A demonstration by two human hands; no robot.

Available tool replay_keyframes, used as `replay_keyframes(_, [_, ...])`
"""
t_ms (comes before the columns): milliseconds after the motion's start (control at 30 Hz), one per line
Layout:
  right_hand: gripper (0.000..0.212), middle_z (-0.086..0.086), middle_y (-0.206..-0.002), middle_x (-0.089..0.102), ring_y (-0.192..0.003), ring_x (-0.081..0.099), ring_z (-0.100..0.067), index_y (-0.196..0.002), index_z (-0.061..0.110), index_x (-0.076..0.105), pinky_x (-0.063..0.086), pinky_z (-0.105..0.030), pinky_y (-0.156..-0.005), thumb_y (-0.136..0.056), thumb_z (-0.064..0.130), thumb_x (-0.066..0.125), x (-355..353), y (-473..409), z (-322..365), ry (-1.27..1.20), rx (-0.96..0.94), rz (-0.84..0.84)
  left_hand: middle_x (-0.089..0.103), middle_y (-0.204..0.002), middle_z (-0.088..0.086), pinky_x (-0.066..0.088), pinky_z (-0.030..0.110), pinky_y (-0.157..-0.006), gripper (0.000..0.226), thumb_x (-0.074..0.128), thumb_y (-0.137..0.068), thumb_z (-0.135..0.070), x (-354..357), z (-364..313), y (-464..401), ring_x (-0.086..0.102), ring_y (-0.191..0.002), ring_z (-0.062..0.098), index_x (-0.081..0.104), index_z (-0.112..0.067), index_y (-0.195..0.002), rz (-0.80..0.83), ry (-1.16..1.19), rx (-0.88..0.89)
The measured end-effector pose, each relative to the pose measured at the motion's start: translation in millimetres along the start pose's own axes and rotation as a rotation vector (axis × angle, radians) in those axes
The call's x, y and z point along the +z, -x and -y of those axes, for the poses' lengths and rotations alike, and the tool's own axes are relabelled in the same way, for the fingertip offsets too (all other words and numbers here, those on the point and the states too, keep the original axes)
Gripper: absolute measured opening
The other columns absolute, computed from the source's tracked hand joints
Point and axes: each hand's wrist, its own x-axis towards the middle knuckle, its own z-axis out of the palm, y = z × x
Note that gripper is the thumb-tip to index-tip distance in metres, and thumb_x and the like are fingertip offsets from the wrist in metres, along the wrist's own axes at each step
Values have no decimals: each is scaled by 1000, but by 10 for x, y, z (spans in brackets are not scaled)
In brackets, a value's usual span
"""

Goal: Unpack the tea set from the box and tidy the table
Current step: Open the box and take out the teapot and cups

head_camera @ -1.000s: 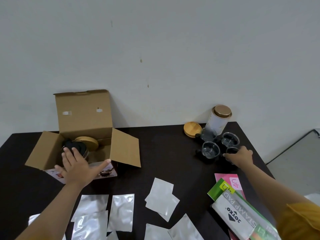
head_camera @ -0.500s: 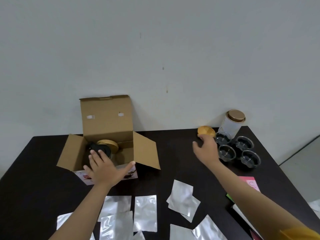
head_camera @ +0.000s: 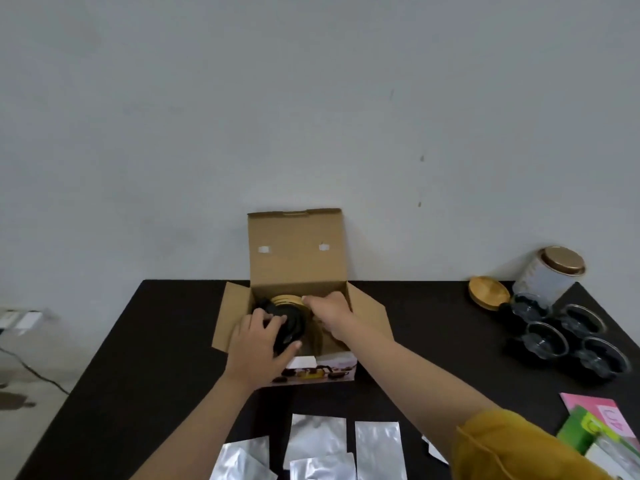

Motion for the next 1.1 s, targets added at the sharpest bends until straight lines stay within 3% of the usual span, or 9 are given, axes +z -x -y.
replay_keyframes(200, [96, -13, -147, 38, -134, 37, -32, -145, 2, 26, 34, -38, -107, -77, 50, 74, 281, -337, 101, -64, 202, 88, 57, -105, 4, 48, 33, -75, 54, 51, -81, -59, 138, 38, 90, 56, -94, 22, 63, -21, -117, -101, 43, 7])
replay_keyframes(333, [66, -14, -136, 49, -118, 48, -28, -131, 4, 49, 37, -32, -88, -83, 45, 69, 360, -442, 225, 1, 253, 215, 57, -103, 4, 46, 32, -74, 52, 53, -81, -59, 142, 40, 79, 54, -91, 20, 64, -22, -115, -143, 28, 19])
replay_keyframes(433, [61, -14, -120, 58, -98, 54, -27, -123, 2, 54, 46, -36, -88, -81, 41, 72, 422, -546, 242, -31, 292, 246, 57, -102, 3, 46, 33, -74, 50, 54, -79, -58, 158, 45, 67, 54, -90, 20, 64, -22, -113, -175, 28, 14])
replay_keyframes(500, [70, -14, -114, 62, -97, 58, -28, -123, 3, 56, 49, -38, -88, -71, 42, 81, 456, -611, 214, -67, 316, 230, 57, -102, 3, 46, 33, -74, 50, 54, -79, -58, 176, 52, 61, 54, -90, 20, 64, -22, -112, -181, 29, 11])
replay_keyframes(633, [118, -13, -116, 63, -103, 62, -30, -124, 4, 54, 53, -43, -93, -22, 48, 93, 472, -861, -15, -122, 277, 100, 57, -102, 3, 45, 32, -75, 49, 56, -79, -57, 191, 55, 61, 53, -91, 19, 65, -22, -111, -196, 20, 15])
replay_keyframes(867, [95, -10, -128, 56, -116, 53, -28, -129, 6, 45, 46, -40, -100, -54, 42, 91, 253, -289, 265, -144, 128, 26, 57, -98, 3, 44, 30, -72, 48, 56, -78, -57, 164, 50, 50, 54, -88, 19, 66, -21, -109, -196, 19, 13])
replay_keyframes(1000, [82, -9, -138, 47, -127, 45, -30, -136, 11, 43, 36, -37, -108, -72, 50, 77, -35, 58, 447, -127, 35, 124, 56, -98, 3, 46, 30, -70, 51, 53, -79, -58, 169, 66, 50, 54, -86, 20, 65, -20, -110, -173, 25, 6])
replay_keyframes(1100, [73, -7, -134, 53, -123, 50, -27, -127, 12, 52, 36, -38, -109, -71, 51, 77, -418, 274, 436, -208, -53, 80, 56, -99, 3, 45, 29, -69, 54, 50, -80, -59, 168, 71, 60, 54, -87, 19, 65, -19, -113, -153, 26, 5])
